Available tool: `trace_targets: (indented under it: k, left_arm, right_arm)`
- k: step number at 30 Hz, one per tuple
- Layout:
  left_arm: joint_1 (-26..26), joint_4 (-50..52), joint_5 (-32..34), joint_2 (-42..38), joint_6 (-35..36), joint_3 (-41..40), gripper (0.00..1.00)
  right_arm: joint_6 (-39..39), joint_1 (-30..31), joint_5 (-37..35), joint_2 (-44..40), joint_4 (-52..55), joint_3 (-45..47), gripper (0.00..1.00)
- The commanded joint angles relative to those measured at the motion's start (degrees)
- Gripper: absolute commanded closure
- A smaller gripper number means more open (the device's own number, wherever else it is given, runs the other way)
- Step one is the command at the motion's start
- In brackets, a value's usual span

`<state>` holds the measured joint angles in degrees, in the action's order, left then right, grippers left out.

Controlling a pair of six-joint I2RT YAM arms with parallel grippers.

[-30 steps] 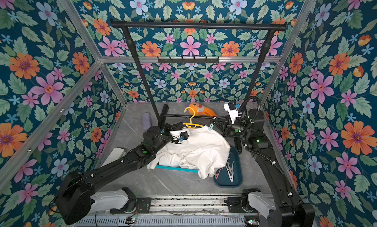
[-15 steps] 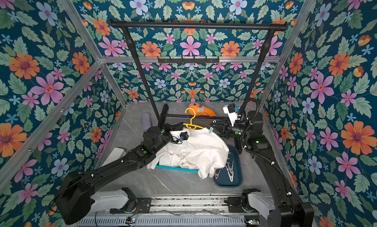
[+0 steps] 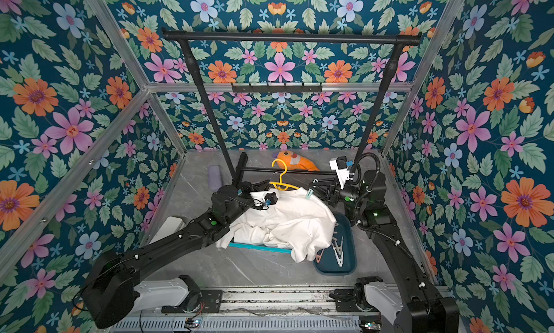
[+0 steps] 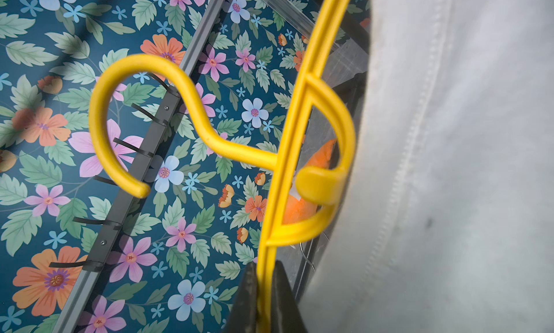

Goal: Use clothespins to secure the t-shirt on both sides of the hanger
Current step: Clamp the T-shirt on the hanger.

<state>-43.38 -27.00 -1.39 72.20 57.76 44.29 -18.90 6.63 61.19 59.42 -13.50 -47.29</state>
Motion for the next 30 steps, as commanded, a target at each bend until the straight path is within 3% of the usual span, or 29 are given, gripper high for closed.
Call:
trace_targets:
  k: [1,4,5,6,7,9,10,11,17,24,28,30]
  left_arm:
    - [0.04,-4.95,0.66,-0.27,-2.77,0.44,1.00]
    - [-0.01,-4.53,0.42,-0.31,-2.43,0.44,1.00]
    - [0.00,-4.22,0.34,-0.28,-2.31,0.44,1.00]
    - [0.04,-4.03,0.22,-0.23,-2.13,0.44,1.00]
    - [-0.01,-3.81,0.18,-0.18,-1.96,0.27,1.00]
    - [-0.02,-2.99,0.16,-0.05,-1.34,0.27,1.00]
    - [0.03,-2.31,0.35,0.11,-1.17,0.43,1.00]
    - [-0.01,-1.60,0.41,0.21,-1.00,0.70,1.00]
    - [0.07,0.38,3.16,1.95,-0.29,0.93,1.00]
    - [1.52,8.34,7.85,6.87,-4.05,5.52,1.00]
    - [2.06,11.97,12.78,10.04,-5.45,7.79,1.00]
    - [2.19,12.62,14.97,11.25,-5.39,8.24,1.00]
  right_arm:
    - [0.18,0.08,1.42,-0.40,-0.67,-0.10,1.00]
    - [1.85,0.07,0.06,-0.47,2.47,-1.19,0.96]
    - [2.32,0.04,-0.02,-0.42,3.24,-1.48,0.83]
    - [2.37,0.06,-0.22,-0.40,3.58,-1.73,0.58]
    - [2.43,0.18,-0.85,-0.57,3.95,-2.02,0.45]
    - [3.30,0.10,-1.40,-1.09,4.78,-2.86,0.36]
    - [3.83,0.03,-2.25,-1.44,5.95,-3.65,0.22]
    - [4.23,0.07,-2.91,-1.70,6.79,-4.08,0.01]
    - [5.40,0.05,-10.32,-5.23,10.47,-5.51,0.00]
    - [2.76,0.05,-29.85,-12.87,23.82,-6.24,0.01]
    - [-1.75,0.15,-39.19,-16.57,39.01,-7.78,0.11]
    - [-5.49,0.07,-42.75,-17.79,46.41,-7.75,0.23]
